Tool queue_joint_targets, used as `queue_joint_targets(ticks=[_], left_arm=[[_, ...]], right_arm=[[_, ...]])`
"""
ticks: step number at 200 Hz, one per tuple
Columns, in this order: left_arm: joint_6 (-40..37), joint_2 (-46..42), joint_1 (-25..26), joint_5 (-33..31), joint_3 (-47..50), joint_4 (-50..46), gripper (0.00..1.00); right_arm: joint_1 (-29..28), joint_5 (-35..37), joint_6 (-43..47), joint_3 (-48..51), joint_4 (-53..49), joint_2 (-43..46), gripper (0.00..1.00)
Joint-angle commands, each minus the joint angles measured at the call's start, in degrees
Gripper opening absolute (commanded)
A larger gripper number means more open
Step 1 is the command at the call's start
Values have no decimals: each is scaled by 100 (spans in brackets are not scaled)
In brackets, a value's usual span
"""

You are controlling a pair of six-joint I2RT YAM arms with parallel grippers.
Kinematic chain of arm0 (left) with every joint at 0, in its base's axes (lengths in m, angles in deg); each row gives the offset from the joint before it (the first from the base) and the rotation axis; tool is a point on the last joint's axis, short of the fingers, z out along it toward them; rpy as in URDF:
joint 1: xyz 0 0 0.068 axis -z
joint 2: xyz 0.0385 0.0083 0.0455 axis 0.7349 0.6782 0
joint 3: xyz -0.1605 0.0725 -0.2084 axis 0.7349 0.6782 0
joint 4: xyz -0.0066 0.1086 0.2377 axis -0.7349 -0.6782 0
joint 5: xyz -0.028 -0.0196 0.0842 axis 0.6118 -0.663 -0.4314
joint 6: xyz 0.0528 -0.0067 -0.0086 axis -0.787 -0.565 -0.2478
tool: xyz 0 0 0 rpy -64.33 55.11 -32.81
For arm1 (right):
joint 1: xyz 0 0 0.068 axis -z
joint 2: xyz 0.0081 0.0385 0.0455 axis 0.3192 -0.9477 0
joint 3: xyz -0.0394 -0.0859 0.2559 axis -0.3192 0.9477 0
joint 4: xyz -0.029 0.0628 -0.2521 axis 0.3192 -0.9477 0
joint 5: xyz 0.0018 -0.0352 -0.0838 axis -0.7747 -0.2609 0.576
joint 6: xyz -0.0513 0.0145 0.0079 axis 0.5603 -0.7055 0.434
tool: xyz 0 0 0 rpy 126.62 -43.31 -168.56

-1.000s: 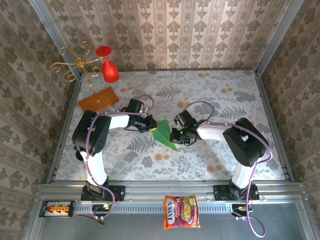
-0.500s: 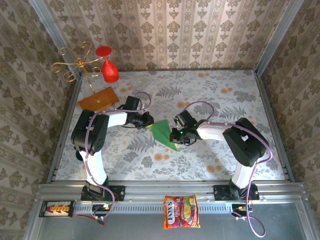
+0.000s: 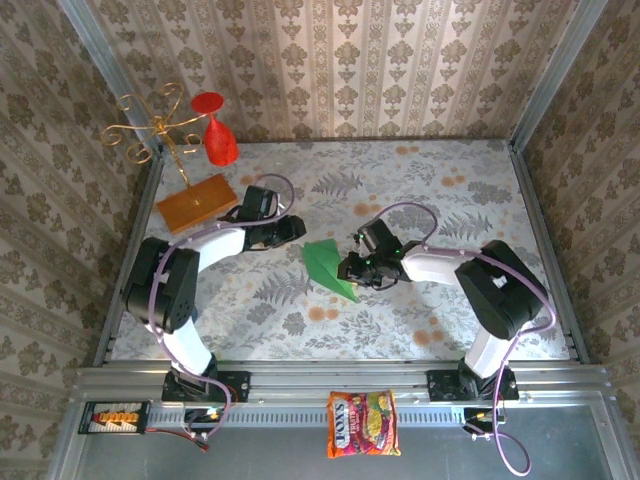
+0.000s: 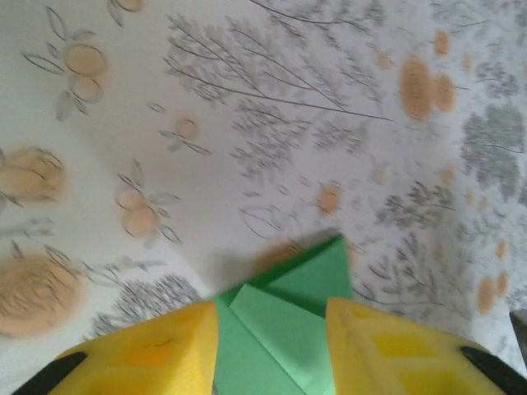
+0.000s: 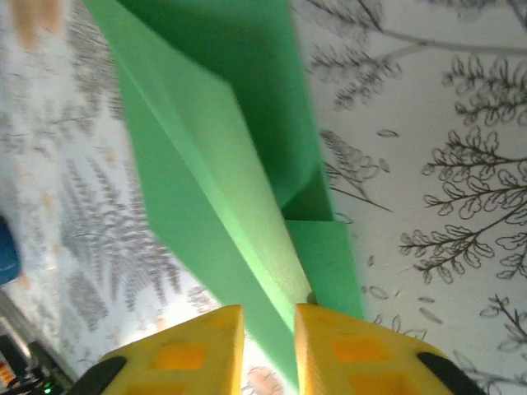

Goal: Fold a paper plane with a square sheet of paper (pick it up from the middle)

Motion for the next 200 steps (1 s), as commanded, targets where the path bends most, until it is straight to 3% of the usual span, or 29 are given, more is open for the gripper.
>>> queue_joint_targets(ticks=[1, 15, 48, 83, 129, 200], left_arm=[[365, -329, 80, -58, 337, 76, 43], [486, -494, 253, -50, 490, 124, 47], [688, -782, 309, 181, 874, 436, 61], [850, -916, 326, 250, 1198, 742, 78], [373, -1069, 426, 337, 1305, 899, 100], [171, -1138, 445, 149, 1279, 617, 100]], right_arm=[[136, 43, -5, 123, 450, 472, 28], [217, 95, 121, 200, 445, 512, 34], [424, 30, 592, 211, 316, 455, 38], [502, -591, 1182, -115, 250, 120, 39], [502, -854, 1432, -636, 76, -472, 39], [511, -1218, 1599, -899, 163, -959, 33]])
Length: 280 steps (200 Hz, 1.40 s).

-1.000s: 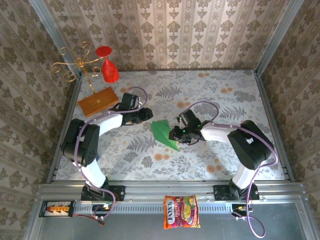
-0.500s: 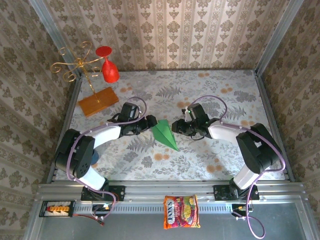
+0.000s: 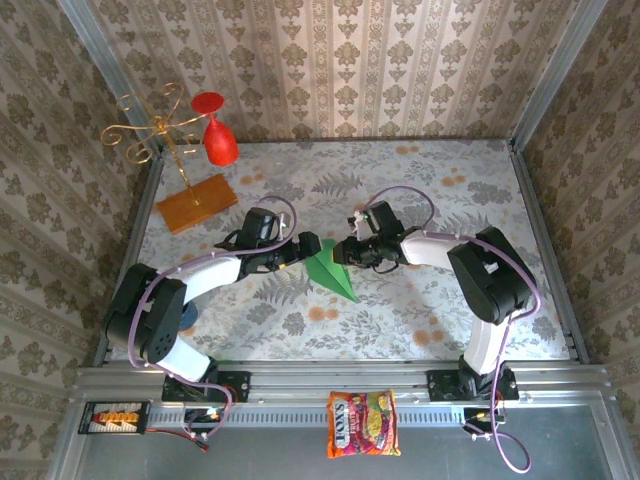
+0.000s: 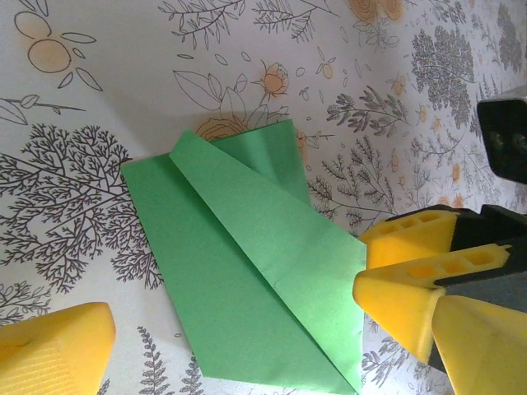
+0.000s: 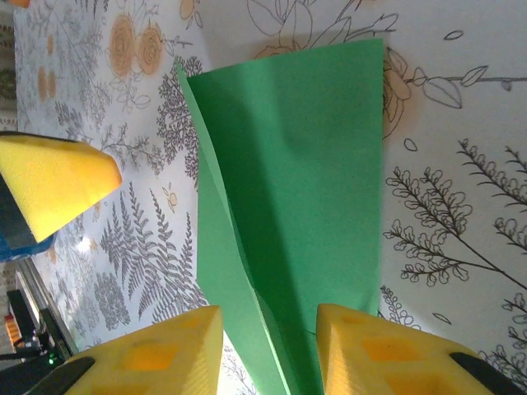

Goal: Fold a paper plane with a square sheet of paper (pick it up from the middle)

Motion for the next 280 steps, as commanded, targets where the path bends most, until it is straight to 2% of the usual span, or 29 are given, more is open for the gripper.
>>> queue_joint_targets(ticks=[1, 77, 123, 170, 199, 223, 237, 280], left_arm=[[-190, -158, -20, -61, -10, -71, 100], [-162, -110, -71, 65, 4, 6, 100], [-165, -122, -84, 156, -54, 5, 100], [127, -471, -159, 577, -86, 314, 100], [422, -662, -158, 842, -143, 574, 99], [890, -603, -142, 1235, -149, 1161, 95], [1074, -541, -86, 1334, -202, 1445, 89], [1136, -291, 130, 1706, -406, 1932, 75]], right_arm=[[12, -246, 199, -155, -57, -144, 33], [52, -466, 292, -238, 78, -242, 23], [52, -353, 207, -109, 282, -87, 11], [91, -292, -311, 174, 1068, 637, 9], [207, -294, -1008, 376, 1840, 1055, 9], [297, -380, -1693, 503, 2580, 1252, 10], [341, -438, -2066, 569, 2919, 1329, 10], [432, -645, -2981, 648, 3858, 1354, 11]])
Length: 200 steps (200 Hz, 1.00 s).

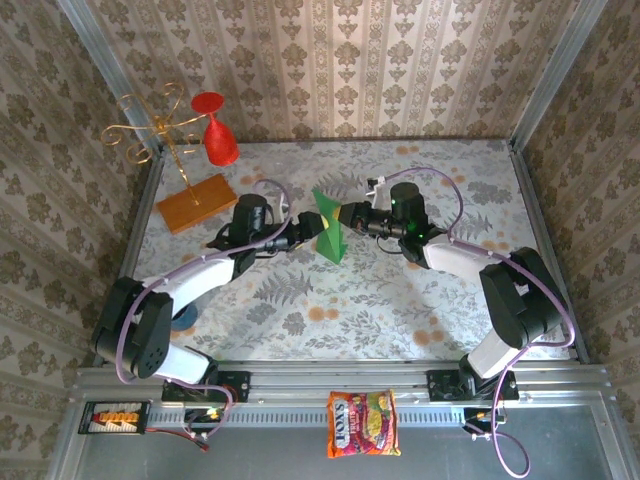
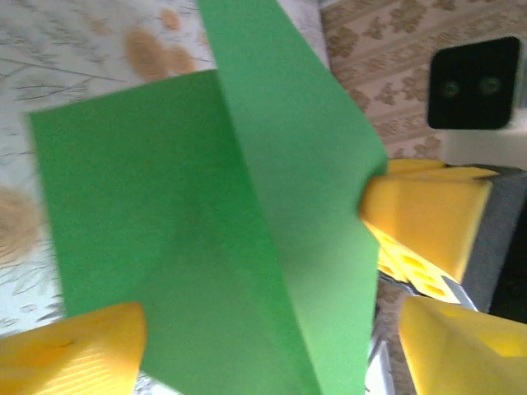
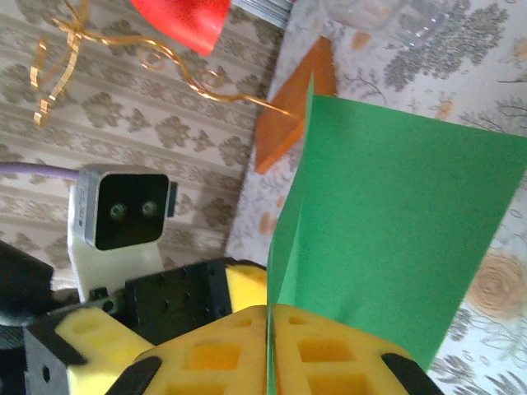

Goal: Fold a paper plane with a square sheet of paper (pick it up from the middle)

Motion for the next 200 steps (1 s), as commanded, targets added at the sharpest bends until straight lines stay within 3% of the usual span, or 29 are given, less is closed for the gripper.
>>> queue_joint_targets(ticks=[1, 59, 98, 200], left_arm=[[198, 180, 93, 419, -172, 663, 75], [704, 329, 147, 659, -128, 1463, 54], [1750, 415, 77, 757, 346, 3225, 46], [1463, 338, 147, 952, 448, 2872, 34]], right_arm=[[38, -274, -776, 91, 888, 126, 11], [89, -400, -1273, 221, 1527, 85, 11], [99, -280, -1332, 343, 1635, 140, 12], [171, -311, -1469, 394, 1806, 88, 14]])
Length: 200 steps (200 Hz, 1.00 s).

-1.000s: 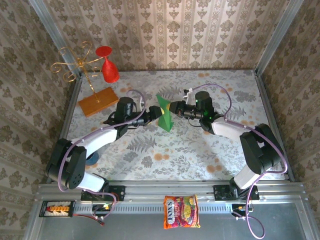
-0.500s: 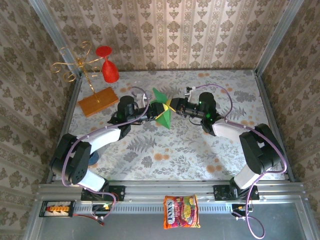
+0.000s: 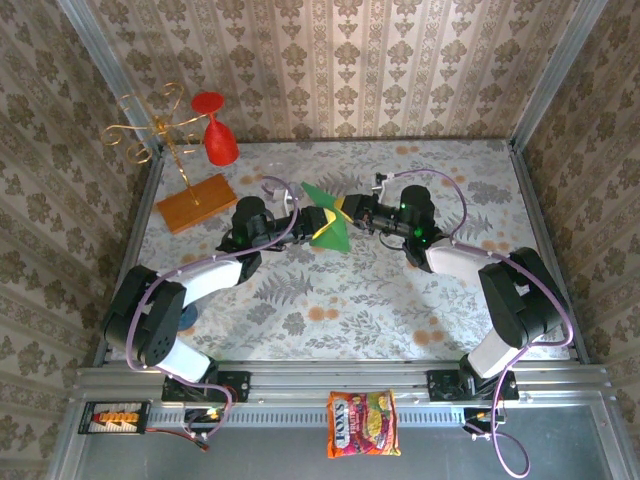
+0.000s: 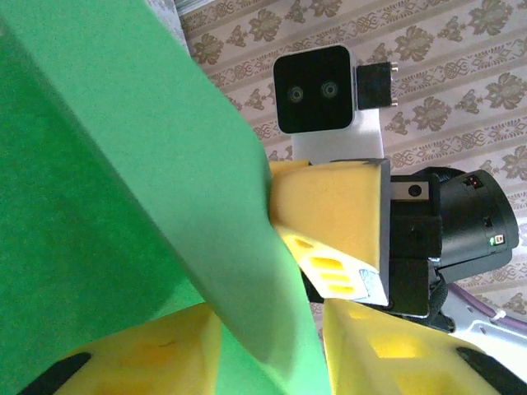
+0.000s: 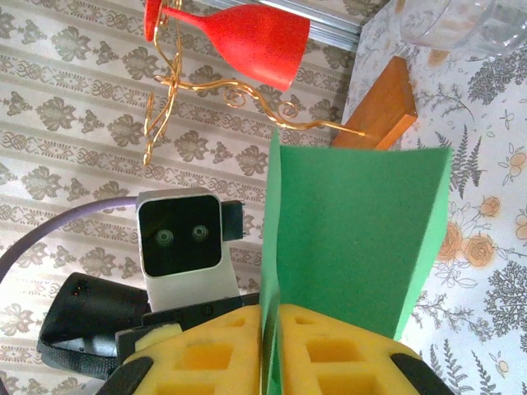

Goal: Fold a paper plane with a square sheet of paper (pick it up from the middle)

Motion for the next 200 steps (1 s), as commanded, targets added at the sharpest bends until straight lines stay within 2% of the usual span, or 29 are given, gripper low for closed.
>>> queue_joint_targets(ticks=[1, 41, 82, 115, 142, 200], left_arm=[[-25, -42, 27, 164, 98, 162, 34], [-37, 21, 35, 146, -13, 131, 32], [113, 181, 94, 96, -79, 182, 48], [130, 334, 236, 41, -65, 179, 52], [292, 421, 272, 68, -75, 503, 49], [256, 462, 229, -14, -8, 592, 29]], right_arm=[[36, -56, -54, 77, 243, 90, 14], [31, -109, -70, 132, 299, 116, 15], [32, -131, -99, 176, 309, 128, 15], [29, -113, -152, 176, 394, 120, 15], [28, -133, -184, 173, 425, 90, 16], [49, -82, -190, 255, 430, 106, 16]])
